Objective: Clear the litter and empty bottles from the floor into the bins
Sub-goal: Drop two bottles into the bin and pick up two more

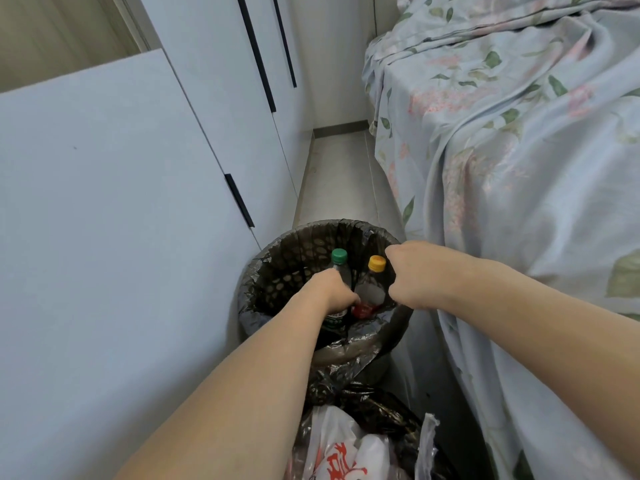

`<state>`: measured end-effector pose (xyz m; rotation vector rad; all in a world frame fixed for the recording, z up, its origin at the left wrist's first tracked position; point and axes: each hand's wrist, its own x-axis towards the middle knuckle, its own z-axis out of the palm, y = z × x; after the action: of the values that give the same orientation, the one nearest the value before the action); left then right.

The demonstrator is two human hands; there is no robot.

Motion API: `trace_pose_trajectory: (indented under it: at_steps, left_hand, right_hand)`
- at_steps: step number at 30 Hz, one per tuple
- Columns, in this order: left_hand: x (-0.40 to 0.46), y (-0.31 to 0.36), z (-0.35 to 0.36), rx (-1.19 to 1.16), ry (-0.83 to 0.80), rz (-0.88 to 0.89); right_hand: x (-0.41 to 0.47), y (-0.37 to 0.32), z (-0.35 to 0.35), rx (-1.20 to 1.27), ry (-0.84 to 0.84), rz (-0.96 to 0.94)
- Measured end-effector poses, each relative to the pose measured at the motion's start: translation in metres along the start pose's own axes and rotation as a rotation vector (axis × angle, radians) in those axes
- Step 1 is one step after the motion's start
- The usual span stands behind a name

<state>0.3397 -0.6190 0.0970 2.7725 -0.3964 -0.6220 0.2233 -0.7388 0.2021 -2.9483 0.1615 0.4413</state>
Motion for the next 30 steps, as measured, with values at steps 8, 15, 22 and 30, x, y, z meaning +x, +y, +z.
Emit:
trace_pose_trajectory:
  at_steps: [8,15,22,30]
  left_hand:
    - [-0.139,-0.022,-0.042,0.057,0.466,0.182]
    - [-0.263,-0.049,-0.071,-0.05,0.559,0.314]
    - [-0.363,-0.164,-0.064,0.095,0.314,0.343]
    - [-0.499,-0.385,-0.029,0.044,0.357,-0.031]
  right_hand:
    - [-0.018,-0.016,-0.01,0.139,0.132,-0.045]
    - [-0.096,-0.084,-0.025,0.257,0.25,-0.14]
    - [-0.168,-0.18,0.025,0.193,0.222,-0.334]
    - [-0.217,-0.382,0.09,0.05,0.135,-0.639]
